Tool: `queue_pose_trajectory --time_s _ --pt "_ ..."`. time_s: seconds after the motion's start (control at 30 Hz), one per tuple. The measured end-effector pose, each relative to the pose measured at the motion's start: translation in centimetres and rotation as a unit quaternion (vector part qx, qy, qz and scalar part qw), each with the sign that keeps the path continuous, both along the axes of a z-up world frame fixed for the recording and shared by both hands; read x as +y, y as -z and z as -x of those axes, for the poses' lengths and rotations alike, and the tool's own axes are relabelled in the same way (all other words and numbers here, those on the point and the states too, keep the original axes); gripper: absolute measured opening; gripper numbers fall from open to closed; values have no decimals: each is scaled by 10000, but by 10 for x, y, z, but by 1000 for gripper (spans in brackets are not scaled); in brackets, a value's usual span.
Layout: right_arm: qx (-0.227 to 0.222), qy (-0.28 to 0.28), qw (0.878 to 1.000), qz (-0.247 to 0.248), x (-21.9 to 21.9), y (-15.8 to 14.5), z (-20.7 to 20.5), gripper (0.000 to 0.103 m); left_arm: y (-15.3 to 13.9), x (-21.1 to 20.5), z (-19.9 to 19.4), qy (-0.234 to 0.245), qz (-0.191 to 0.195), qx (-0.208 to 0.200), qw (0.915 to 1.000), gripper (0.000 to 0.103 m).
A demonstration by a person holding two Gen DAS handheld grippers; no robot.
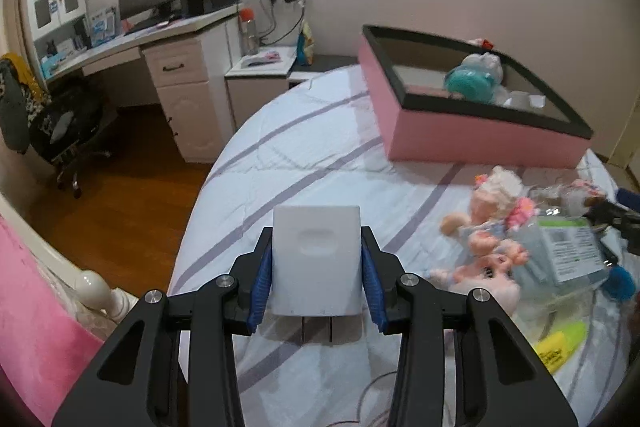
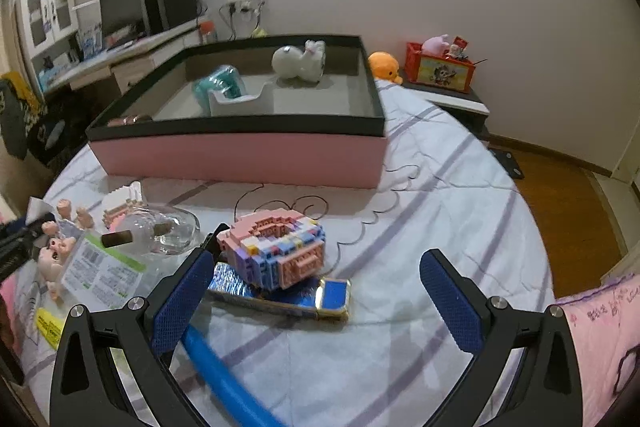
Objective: Organize rigid objects
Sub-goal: 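Grasp the white charger with the left tool while the right tool grasps the pink pixel-block toy, then carry charger and pixel-block toy into the pink box and release both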
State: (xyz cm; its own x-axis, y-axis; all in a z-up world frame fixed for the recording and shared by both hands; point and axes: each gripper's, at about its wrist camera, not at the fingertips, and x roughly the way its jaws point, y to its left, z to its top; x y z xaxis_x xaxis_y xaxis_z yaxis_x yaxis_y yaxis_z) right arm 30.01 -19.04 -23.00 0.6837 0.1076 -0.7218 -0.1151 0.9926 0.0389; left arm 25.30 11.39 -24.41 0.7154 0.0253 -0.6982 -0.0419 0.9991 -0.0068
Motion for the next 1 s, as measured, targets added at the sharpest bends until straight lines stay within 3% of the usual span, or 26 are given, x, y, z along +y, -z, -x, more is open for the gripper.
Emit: queue_pose_trajectory --time_s 0.17,0.27,0.3,0.33,0.5,0.77,1.0 --pt "251 -210 9994 57 5 8 -19 102 -14 -7 1 184 4 -109 9998 41" --pt "358 -345 9986 -195 3 10 -24 82 -19 -13 0 281 0 -128 9995 41" --pt "399 -395 9981 -236 4 11 -24 66 -20 -16 -1 332 -12 -121 9994 41" --pt "456 -442 9977 -241 6 14 -25 58 -21 -19 -1 366 8 -134 9992 41" --pt "320 -420 9979 -374 2 12 -19 58 -27 -33 -1 587 24 -159 9981 41" --pt "-320 -224 9974 -597 -9 -17 10 58 -45 -50 5 713 -46 -342 9969 41" --pt "-869 -262 9934 -697 -4 -48 42 58 -70 -64 23 749 -59 -762 9943 41"
